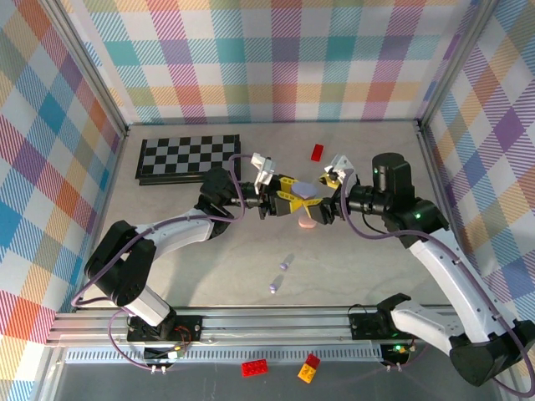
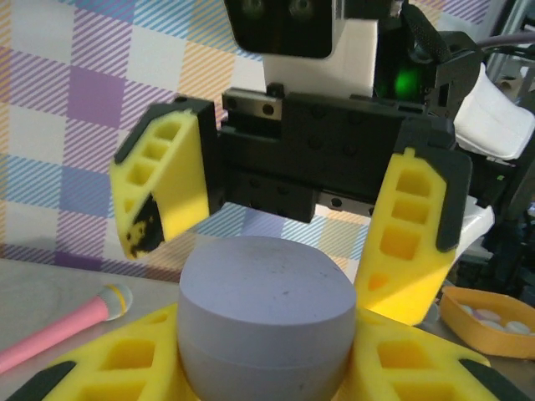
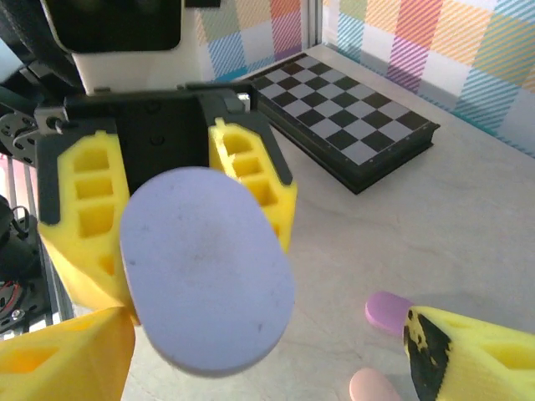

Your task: Insert wireless bluetooth earbuds into charging case

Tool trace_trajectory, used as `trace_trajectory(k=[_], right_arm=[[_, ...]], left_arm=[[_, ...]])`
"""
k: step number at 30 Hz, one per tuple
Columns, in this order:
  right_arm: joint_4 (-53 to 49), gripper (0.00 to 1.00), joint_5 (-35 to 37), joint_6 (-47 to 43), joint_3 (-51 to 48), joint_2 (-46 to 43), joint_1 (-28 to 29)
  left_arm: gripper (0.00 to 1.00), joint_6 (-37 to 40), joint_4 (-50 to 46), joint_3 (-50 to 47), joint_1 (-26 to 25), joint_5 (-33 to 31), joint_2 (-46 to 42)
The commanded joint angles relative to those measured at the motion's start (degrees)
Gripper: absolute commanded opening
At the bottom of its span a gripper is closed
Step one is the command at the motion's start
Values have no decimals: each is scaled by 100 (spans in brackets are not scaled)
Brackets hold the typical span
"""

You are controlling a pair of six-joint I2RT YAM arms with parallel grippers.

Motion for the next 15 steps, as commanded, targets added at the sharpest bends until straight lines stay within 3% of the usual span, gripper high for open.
trace_trajectory(k=[1, 15], right_arm=[[385, 81, 772, -11, -107, -102, 17], [712, 80, 688, 692, 36, -101, -1]], left_arm=[[27, -354, 827, 78, 23, 311, 45], [27, 24, 1014, -167, 52, 394, 84]])
